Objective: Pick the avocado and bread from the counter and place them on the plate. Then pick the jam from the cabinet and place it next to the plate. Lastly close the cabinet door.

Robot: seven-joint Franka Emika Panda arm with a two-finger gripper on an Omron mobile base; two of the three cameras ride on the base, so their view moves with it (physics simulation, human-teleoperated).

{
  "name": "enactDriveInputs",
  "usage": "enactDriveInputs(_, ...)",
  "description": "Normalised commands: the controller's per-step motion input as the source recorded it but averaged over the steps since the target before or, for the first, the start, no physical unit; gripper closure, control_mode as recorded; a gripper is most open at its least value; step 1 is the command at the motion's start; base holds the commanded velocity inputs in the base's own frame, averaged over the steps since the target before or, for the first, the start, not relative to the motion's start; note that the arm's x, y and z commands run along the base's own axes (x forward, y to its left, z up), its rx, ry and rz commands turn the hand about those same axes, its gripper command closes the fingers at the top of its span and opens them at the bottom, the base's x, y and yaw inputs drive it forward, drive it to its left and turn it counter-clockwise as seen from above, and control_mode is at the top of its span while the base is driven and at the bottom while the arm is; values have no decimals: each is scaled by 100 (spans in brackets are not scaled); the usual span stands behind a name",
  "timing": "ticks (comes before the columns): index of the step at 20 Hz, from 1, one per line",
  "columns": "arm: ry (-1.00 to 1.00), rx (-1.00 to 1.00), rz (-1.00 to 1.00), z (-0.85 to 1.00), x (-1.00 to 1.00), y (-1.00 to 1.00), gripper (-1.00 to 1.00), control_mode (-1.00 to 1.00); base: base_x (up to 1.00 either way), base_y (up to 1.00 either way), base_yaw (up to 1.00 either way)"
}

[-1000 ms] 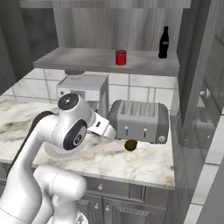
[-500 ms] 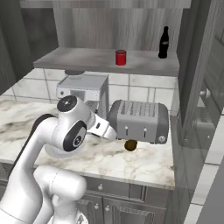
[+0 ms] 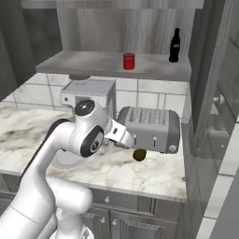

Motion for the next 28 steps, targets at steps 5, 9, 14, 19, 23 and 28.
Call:
enactDriveInputs(5,0,-1,0,-6,42,-1,-100,-100,0,0,0)
enactDriveInputs(9,0,-2,0,-25,27,-4,-100,-100,0,0,0)
enactDriveInputs(14,0,-3,0,-41,5,-27,-100,-100,0,0,0)
enactDriveInputs(19,0,-2,2,-39,0,-29,-100,-100,0,0,0)
enactDriveInputs(23,-1,0,5,-35,0,-20,-100,-100,0,0,0)
enactDriveInputs(28,-2,0,7,-34,5,-14,-100,-100,0,0,0)
